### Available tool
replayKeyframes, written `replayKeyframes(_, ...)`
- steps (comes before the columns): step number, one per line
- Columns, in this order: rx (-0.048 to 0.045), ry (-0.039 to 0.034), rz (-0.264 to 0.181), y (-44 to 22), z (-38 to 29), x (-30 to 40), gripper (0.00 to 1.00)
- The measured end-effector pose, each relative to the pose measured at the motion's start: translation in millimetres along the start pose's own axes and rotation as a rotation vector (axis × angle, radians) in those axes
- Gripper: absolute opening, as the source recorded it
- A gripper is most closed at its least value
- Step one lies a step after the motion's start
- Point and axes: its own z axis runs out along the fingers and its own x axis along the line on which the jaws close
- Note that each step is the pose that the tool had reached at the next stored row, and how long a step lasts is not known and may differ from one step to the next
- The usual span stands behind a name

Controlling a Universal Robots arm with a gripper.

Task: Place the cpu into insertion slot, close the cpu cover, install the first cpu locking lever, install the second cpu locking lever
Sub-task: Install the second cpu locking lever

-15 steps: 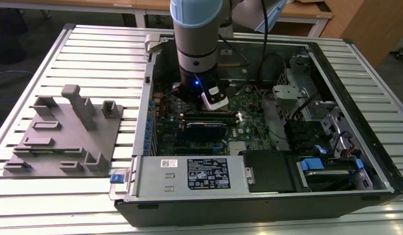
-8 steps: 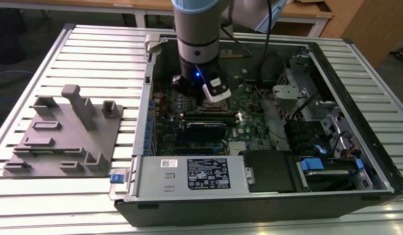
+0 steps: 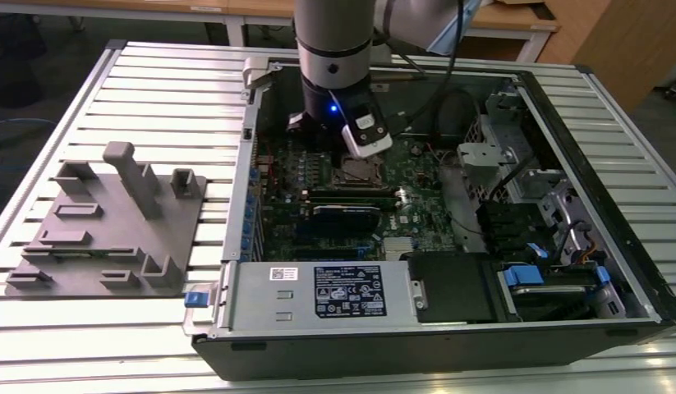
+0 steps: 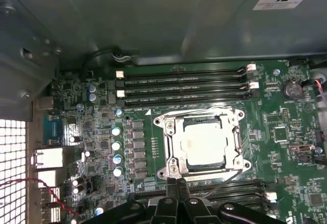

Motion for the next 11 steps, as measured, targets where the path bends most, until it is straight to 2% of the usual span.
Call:
replayKeyframes(2,0.0005,0.0,0.0,0.2,0.1,-2.1,0.11)
replayKeyframes(6,0.0028,0.0009,0.0,1.0,0.9,-11.0,0.11)
replayKeyframes(11,0.0125,0.0004,0.0,-0.2,0.9,-12.9,0.11)
